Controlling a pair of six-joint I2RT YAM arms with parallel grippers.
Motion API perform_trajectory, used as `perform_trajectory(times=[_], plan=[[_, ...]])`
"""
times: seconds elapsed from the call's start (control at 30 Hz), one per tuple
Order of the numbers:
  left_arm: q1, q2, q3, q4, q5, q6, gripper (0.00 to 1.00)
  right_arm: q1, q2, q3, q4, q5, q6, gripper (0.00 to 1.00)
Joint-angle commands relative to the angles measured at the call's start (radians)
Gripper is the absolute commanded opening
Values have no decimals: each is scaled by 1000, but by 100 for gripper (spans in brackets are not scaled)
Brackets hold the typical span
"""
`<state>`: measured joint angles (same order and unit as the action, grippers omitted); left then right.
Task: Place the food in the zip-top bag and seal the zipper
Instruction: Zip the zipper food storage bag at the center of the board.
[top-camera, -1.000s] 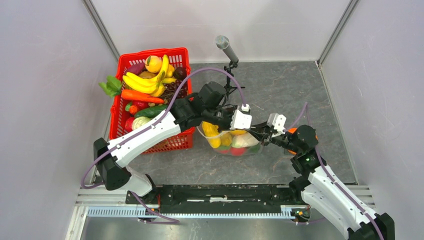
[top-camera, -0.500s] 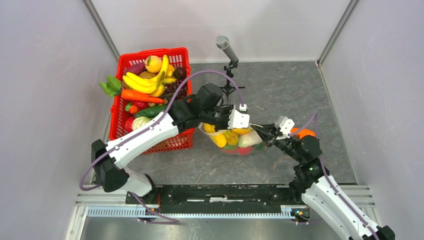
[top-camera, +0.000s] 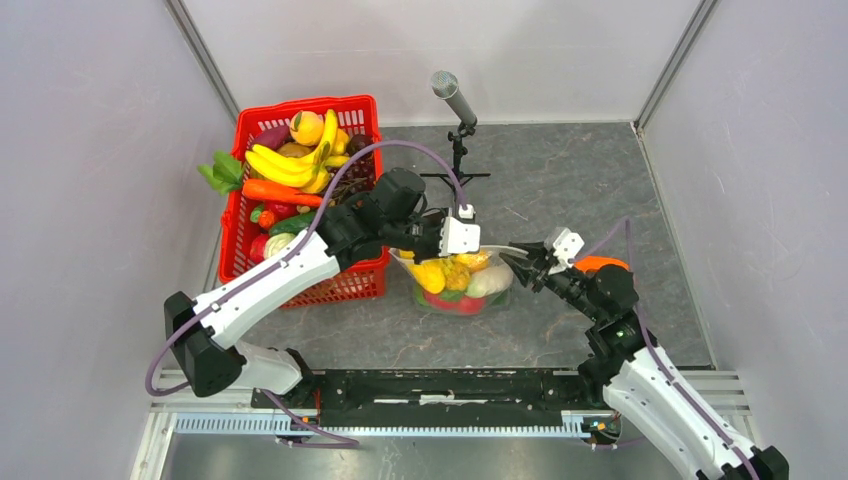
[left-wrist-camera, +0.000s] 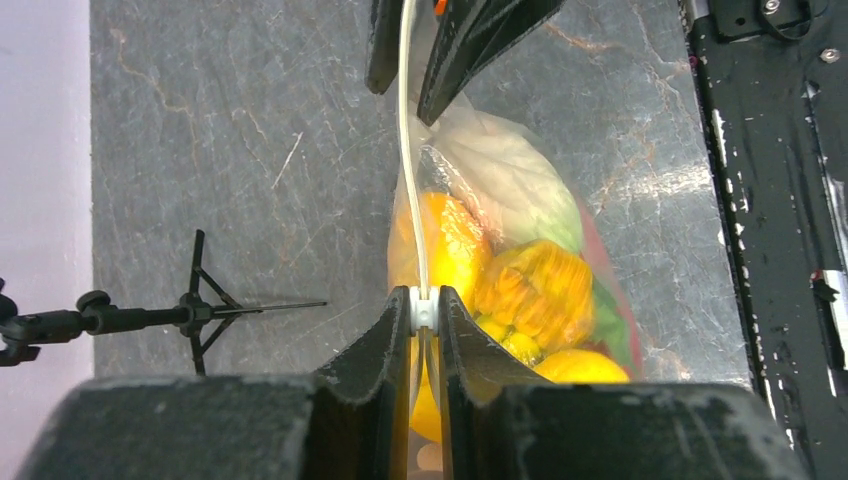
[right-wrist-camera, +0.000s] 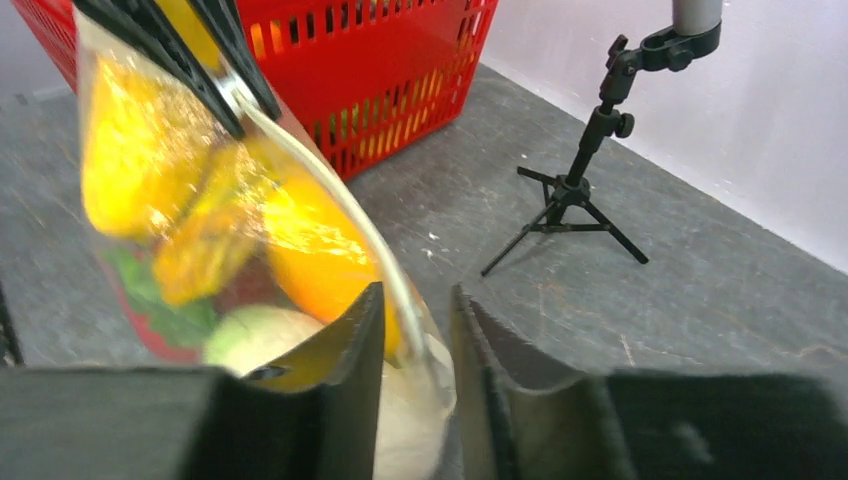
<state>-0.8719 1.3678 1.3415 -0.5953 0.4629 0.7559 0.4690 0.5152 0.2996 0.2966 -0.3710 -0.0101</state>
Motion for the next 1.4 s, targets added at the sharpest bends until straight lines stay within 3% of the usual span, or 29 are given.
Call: perform_trajectory(times=[0.0, 0.1, 0.17, 0.4, 0.7, 0.97, 1.13, 1.37], plan=[[11, 0, 86, 0, 98, -29, 2, -13, 67, 90, -32, -156, -79, 45], [7, 40, 131, -59, 133, -12, 2, -13, 108, 159, -81, -195, -140, 63], [2, 54, 139, -71, 133, -1, 2, -14, 142, 212, -125, -226, -194, 69], [-8, 84, 148, -75, 142, -3, 2, -13, 285, 362, -281, -417, -335, 68], [-15, 95, 161, -75, 88, -5, 2, -13, 323, 442, -516, -543, -489, 61], [-34, 110, 172, -75, 106, -7, 2, -12, 336, 429, -401, -546, -398, 53], [-44, 104, 157, -76, 84, -8, 2, -12, 327, 491, -519, -415, -478, 67], [-44, 88, 133, -77, 20, -3, 2, -12, 262, 553, -638, -309, -540, 77]])
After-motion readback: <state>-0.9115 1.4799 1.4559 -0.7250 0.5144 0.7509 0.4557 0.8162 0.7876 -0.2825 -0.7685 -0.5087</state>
